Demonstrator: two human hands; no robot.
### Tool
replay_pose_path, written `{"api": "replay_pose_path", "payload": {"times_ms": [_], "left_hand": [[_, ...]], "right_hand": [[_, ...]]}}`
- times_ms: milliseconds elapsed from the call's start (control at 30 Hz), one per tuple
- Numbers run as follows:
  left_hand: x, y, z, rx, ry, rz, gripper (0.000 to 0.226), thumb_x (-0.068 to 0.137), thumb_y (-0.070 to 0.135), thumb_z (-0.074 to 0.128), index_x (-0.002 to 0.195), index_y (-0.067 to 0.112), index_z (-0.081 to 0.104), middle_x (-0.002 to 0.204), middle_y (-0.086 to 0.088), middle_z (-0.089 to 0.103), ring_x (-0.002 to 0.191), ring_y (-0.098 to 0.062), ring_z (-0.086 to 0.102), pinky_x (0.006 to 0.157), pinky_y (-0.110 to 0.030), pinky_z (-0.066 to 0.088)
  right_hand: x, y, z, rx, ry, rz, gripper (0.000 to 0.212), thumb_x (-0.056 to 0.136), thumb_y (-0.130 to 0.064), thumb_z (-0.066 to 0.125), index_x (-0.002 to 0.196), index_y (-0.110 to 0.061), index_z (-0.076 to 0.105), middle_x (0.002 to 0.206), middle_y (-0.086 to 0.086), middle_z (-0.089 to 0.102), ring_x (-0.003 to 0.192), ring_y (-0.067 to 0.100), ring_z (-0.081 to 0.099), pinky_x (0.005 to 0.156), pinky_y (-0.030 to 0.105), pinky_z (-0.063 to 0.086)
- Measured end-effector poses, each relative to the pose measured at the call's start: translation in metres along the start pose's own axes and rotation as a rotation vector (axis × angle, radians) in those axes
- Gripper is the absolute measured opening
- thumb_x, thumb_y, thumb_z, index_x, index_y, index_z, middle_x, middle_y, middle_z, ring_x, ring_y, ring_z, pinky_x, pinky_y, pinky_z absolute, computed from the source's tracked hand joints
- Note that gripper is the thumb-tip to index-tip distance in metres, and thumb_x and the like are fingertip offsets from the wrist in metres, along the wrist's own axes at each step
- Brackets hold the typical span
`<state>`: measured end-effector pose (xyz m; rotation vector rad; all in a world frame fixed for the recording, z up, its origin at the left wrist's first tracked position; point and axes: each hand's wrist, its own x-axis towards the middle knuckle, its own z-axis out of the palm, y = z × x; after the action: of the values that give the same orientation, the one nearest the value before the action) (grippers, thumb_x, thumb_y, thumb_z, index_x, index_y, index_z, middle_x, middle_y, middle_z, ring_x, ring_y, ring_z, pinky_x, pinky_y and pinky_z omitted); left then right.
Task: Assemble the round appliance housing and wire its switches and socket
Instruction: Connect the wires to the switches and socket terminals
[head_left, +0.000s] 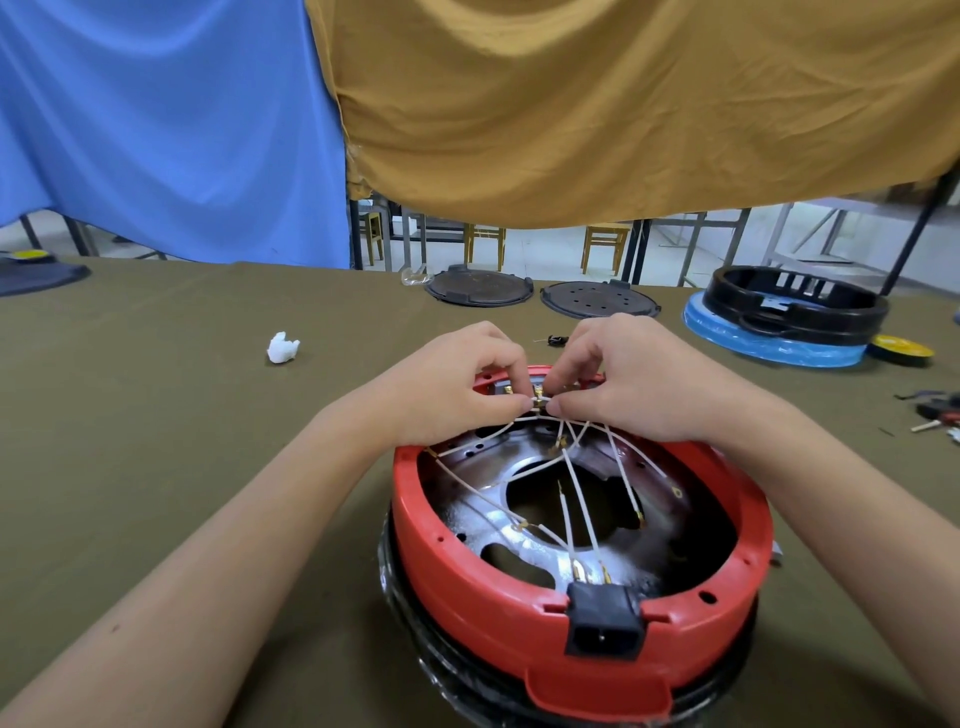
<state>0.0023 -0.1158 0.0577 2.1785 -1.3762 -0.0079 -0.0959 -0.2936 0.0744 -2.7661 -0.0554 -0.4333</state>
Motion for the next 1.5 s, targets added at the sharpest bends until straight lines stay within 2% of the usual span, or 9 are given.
{"api": "replay_pose_path", "payload": {"times_ms": [267, 400, 500, 700, 867, 1000, 1100, 1200, 1500], "left_hand": [[0.001, -0.001, 0.002, 0.033, 0.036, 0.01, 0.012, 0.089, 0.034, 0.067, 0.1, 0.032, 0.063, 0.109, 0.007, 0.057, 0.1, -0.008, 0.058, 0.092, -0.031, 0.046], [0.002, -0.002, 0.003, 0.014, 0.081, 0.004, 0.03, 0.087, 0.033, 0.069, 0.115, 0.028, 0.059, 0.113, 0.011, 0.061, 0.099, 0.0, 0.06, 0.085, -0.018, 0.049], [0.002, -0.002, 0.003, 0.012, 0.091, -0.015, 0.031, 0.087, 0.033, 0.07, 0.116, 0.028, 0.058, 0.112, 0.011, 0.063, 0.099, 0.002, 0.059, 0.083, -0.012, 0.047], [0.004, 0.0, 0.003, 0.046, 0.078, -0.035, 0.027, 0.088, 0.033, 0.069, 0.112, 0.029, 0.058, 0.111, 0.009, 0.063, 0.1, -0.005, 0.06, 0.089, -0.028, 0.051], [0.003, -0.002, 0.004, 0.065, 0.062, -0.036, 0.043, 0.09, 0.037, 0.067, 0.129, 0.025, 0.055, 0.125, 0.01, 0.06, 0.107, -0.004, 0.058, 0.092, -0.022, 0.046], [0.002, -0.001, 0.003, 0.026, 0.02, -0.016, 0.035, 0.093, 0.033, 0.064, 0.128, 0.029, 0.057, 0.121, 0.014, 0.064, 0.107, -0.002, 0.059, 0.096, -0.027, 0.048], [0.001, 0.0, 0.001, 0.012, 0.0, 0.011, 0.026, 0.095, 0.029, 0.062, 0.121, 0.03, 0.059, 0.115, 0.014, 0.064, 0.105, -0.005, 0.06, 0.095, -0.033, 0.048], [0.001, 0.0, 0.0, 0.077, -0.027, 0.015, 0.022, 0.096, 0.03, 0.059, 0.117, 0.031, 0.058, 0.112, 0.008, 0.061, 0.103, -0.011, 0.057, 0.094, -0.038, 0.046], [-0.002, 0.002, -0.005, 0.184, -0.018, -0.004, 0.023, 0.09, 0.031, 0.059, 0.111, 0.038, 0.054, 0.106, 0.01, 0.055, 0.093, -0.009, 0.058, 0.087, -0.036, 0.048]], "right_hand": [[0.005, 0.014, 0.007, -0.011, -0.021, 0.015, 0.058, 0.078, -0.052, 0.071, 0.128, -0.025, 0.059, 0.116, -0.011, 0.059, 0.104, 0.003, 0.055, 0.084, 0.02, 0.04], [0.005, 0.012, 0.01, 0.015, -0.03, 0.03, 0.037, 0.08, -0.047, 0.067, 0.113, -0.03, 0.069, 0.091, -0.02, 0.067, 0.083, -0.005, 0.061, 0.07, 0.017, 0.048], [0.006, 0.011, 0.011, 0.015, -0.017, 0.035, 0.03, 0.081, -0.044, 0.067, 0.107, -0.029, 0.07, 0.086, -0.017, 0.066, 0.078, -0.004, 0.06, 0.069, 0.022, 0.049], [0.008, 0.014, 0.014, 0.028, 0.008, 0.053, 0.026, 0.082, -0.038, 0.071, 0.106, -0.027, 0.07, 0.082, -0.02, 0.062, 0.072, -0.01, 0.056, 0.059, 0.009, 0.04], [0.006, 0.015, 0.015, 0.048, -0.005, 0.063, 0.044, 0.081, -0.045, 0.073, 0.121, -0.03, 0.061, 0.099, -0.016, 0.063, 0.087, -0.005, 0.059, 0.069, 0.01, 0.041], [0.003, 0.015, 0.005, 0.119, -0.05, 0.074, 0.05, 0.076, -0.049, 0.077, 0.117, -0.033, 0.052, 0.109, -0.015, 0.061, 0.101, 0.002, 0.06, 0.085, 0.022, 0.048], [-0.002, 0.017, -0.003, 0.118, -0.038, 0.079, 0.038, 0.075, -0.044, 0.079, 0.103, -0.033, 0.056, 0.105, -0.015, 0.063, 0.098, 0.001, 0.061, 0.08, 0.018, 0.048], [-0.012, 0.015, -0.001, 0.063, 0.003, 0.053, 0.026, 0.075, -0.04, 0.077, 0.09, -0.031, 0.058, 0.101, -0.01, 0.061, 0.097, 0.008, 0.06, 0.084, 0.027, 0.049], [-0.016, 0.009, 0.008, -0.004, 0.076, 0.008, 0.006, 0.084, -0.033, 0.072, 0.081, -0.03, 0.068, 0.1, -0.009, 0.055, 0.087, 0.004, 0.055, 0.079, 0.026, 0.043]]}}
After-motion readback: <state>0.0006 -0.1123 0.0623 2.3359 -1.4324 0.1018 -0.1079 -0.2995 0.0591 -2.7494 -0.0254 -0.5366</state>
